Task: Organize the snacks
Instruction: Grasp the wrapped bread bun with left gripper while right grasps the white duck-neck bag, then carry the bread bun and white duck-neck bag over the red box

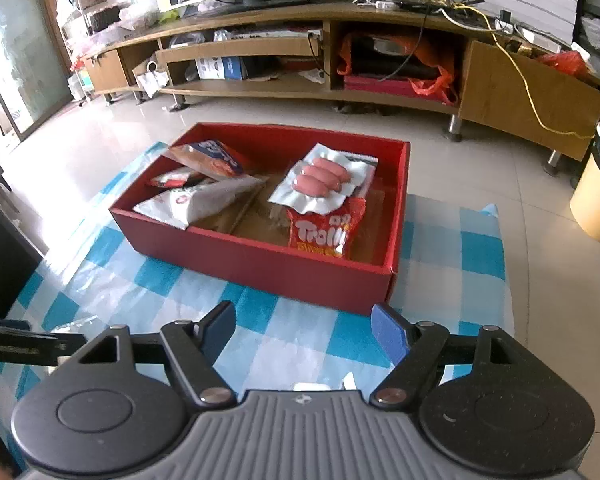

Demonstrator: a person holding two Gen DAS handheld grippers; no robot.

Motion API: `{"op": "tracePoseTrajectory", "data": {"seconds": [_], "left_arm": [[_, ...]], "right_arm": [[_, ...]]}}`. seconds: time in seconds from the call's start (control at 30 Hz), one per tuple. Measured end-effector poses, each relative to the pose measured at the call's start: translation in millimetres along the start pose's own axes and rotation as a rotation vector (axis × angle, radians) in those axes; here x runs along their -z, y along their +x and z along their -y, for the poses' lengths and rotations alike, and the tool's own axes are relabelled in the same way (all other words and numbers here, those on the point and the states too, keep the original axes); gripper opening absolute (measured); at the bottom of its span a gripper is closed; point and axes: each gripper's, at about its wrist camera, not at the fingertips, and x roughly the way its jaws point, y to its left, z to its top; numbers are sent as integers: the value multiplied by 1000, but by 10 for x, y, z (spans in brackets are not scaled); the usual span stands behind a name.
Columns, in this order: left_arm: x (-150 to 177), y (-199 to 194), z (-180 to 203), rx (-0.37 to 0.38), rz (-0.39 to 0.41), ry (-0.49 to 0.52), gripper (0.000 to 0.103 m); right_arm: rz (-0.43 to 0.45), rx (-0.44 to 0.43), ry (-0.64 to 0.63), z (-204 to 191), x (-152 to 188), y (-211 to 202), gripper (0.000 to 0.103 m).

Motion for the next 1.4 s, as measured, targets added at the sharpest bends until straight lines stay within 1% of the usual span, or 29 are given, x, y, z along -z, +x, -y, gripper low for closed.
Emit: {"op": "tracePoseTrajectory", "data": {"seconds": [0.1, 0.17, 0.2, 0.23, 0.27, 0.3, 0.33, 0.4, 0.47, 0.57, 0.63, 0.67, 0.77, 0.9, 1.0, 1.07, 1.1, 1.13, 1.17, 1.4], "left_arm": [[31, 142, 29, 27, -68, -28, 102], [18, 211, 35, 18, -78, -49, 99], [2, 251, 42, 6, -80, -49, 93], [0, 280, 50, -2, -84, -46, 78], [-1, 304, 57, -13, -91, -41, 77], [5, 289, 72, -16, -81, -30, 76], [9, 277, 90, -15, -78, -15, 72], [30, 261, 128, -17, -70, 15, 68], [47, 253, 138, -1, -67, 26, 67], [65, 246, 167, 25, -71, 44, 66], [70, 247, 202, 28, -70, 59, 66], [73, 247, 218, 31, -70, 63, 66], [93, 233, 275, 49, -75, 87, 66], [121, 245, 354, 46, -74, 128, 66], [123, 254, 398, 54, -78, 143, 66], [128, 249, 408, 60, -81, 149, 66], [128, 252, 410, 64, -83, 149, 66], [128, 249, 413, 67, -84, 150, 66], [127, 242, 414, 69, -85, 153, 66], [123, 189, 479, 99, -75, 170, 66]], "right_arm": [[-14, 18, 7, 41, 25, 29, 71], [-26, 27, 12, 71, 52, 35, 71], [-34, 31, 15, 98, 74, 43, 71], [-44, 34, 17, 127, 97, 52, 71], [-56, 39, 19, 164, 120, 67, 71], [-68, 46, 26, 211, 145, 83, 71], [-78, 53, 34, 259, 170, 95, 71], [-105, 71, 58, 393, 227, 131, 71], [-126, 87, 83, 514, 278, 172, 72], [-158, 87, 142, 662, 332, 210, 73], [-179, 45, 168, 685, 362, 238, 76], [-186, 27, 158, 652, 371, 253, 77], [-207, 17, 80, 465, 405, 321, 77], [-228, 27, -33, 229, 468, 412, 77], [-240, 35, -85, 141, 517, 475, 76], [-251, 58, -115, 115, 562, 539, 73], [-247, 54, -104, 138, 578, 549, 69], [-243, 52, -93, 160, 569, 545, 62], [-235, 47, -88, 176, 560, 521, 51], [-206, 27, -46, 216, 515, 408, 51]]}}
